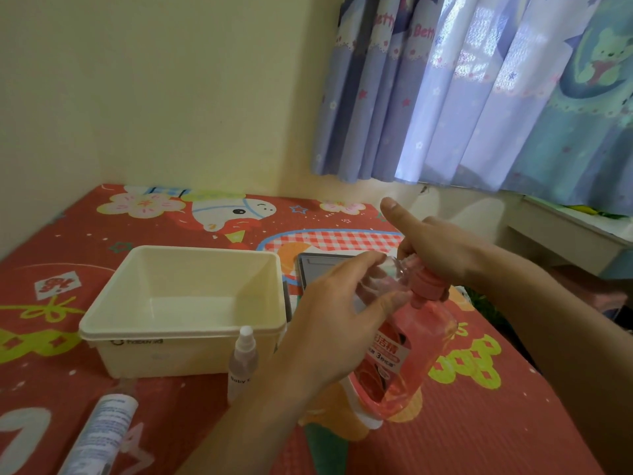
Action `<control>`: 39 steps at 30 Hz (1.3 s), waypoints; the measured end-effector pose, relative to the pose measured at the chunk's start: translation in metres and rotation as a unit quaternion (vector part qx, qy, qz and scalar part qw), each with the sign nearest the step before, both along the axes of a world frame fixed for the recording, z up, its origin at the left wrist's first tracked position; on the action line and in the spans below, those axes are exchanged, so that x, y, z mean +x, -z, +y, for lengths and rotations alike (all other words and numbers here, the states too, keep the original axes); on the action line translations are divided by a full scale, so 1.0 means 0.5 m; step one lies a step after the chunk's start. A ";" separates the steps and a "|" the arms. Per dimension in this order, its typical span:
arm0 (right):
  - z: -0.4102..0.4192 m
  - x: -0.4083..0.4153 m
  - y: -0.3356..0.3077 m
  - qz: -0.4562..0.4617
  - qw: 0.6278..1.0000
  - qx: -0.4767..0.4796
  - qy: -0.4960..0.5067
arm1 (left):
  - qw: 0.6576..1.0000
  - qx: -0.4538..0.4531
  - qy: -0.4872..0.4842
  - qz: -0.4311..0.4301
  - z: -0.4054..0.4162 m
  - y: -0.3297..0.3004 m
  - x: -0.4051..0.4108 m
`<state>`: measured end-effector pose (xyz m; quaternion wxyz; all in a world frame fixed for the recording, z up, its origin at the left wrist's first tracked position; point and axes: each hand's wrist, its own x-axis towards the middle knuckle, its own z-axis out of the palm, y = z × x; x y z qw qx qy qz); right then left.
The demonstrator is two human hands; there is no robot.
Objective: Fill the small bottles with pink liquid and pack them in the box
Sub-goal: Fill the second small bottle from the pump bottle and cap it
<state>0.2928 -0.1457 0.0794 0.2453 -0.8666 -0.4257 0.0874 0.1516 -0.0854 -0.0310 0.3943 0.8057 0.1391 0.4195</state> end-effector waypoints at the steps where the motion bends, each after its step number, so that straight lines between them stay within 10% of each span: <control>1: -0.001 0.000 -0.006 0.016 1.000 -0.011 0.000 | 1.000 0.003 -0.002 -0.001 0.000 -0.001 0.000; 34: -0.010 -0.004 -0.034 0.105 0.994 -0.044 -0.003 | 1.000 0.002 -0.011 -0.008 -0.006 -0.007 -0.001; 39: 0.005 0.004 -0.002 0.006 1.000 -0.013 0.000 | 1.000 -0.003 -0.005 -0.002 -0.003 -0.002 0.001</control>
